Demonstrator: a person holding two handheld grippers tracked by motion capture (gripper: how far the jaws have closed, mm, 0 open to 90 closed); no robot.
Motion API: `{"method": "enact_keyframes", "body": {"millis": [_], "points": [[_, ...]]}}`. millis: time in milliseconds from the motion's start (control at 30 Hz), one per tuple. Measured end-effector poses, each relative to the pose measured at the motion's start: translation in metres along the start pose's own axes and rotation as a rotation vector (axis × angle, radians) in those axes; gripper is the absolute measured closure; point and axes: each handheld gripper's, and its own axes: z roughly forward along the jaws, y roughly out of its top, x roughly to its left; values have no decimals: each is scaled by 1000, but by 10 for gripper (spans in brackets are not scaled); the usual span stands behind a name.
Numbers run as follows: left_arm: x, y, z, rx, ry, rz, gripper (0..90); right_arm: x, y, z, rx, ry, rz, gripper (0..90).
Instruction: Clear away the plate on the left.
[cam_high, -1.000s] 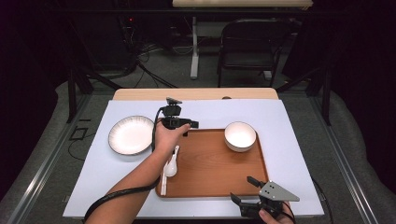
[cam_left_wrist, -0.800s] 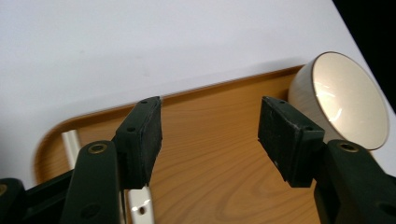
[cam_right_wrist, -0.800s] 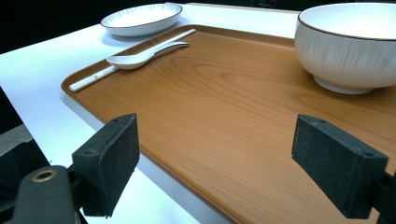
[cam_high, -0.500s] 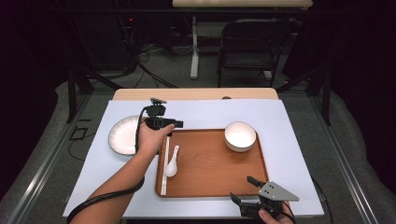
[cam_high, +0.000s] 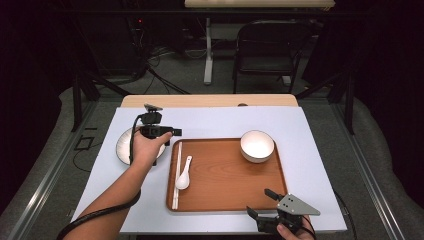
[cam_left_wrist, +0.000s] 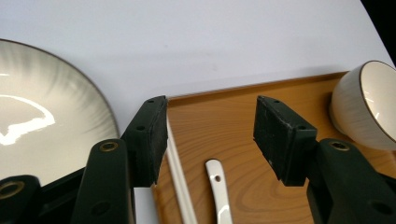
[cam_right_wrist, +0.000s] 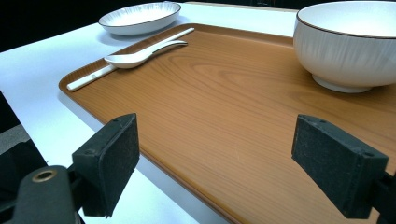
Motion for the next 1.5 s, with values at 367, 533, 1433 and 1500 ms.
{"method": "enact_keyframes", "body": {"millis": [367,533,1433,1500], "points": [[42,-10,-25,-19,42,-68,433,0,0,0,1,-3,0,144],[63,-16,-36,-31,66,-103,432,0,0,0,2,-5,1,144],[142,-43,-52,-33,227,-248,408,-3,-2,0,1,-16,15,144],[142,-43,-52,-33,227,-248,395,-3,-1,-1,-1,-16,9,144]]}}
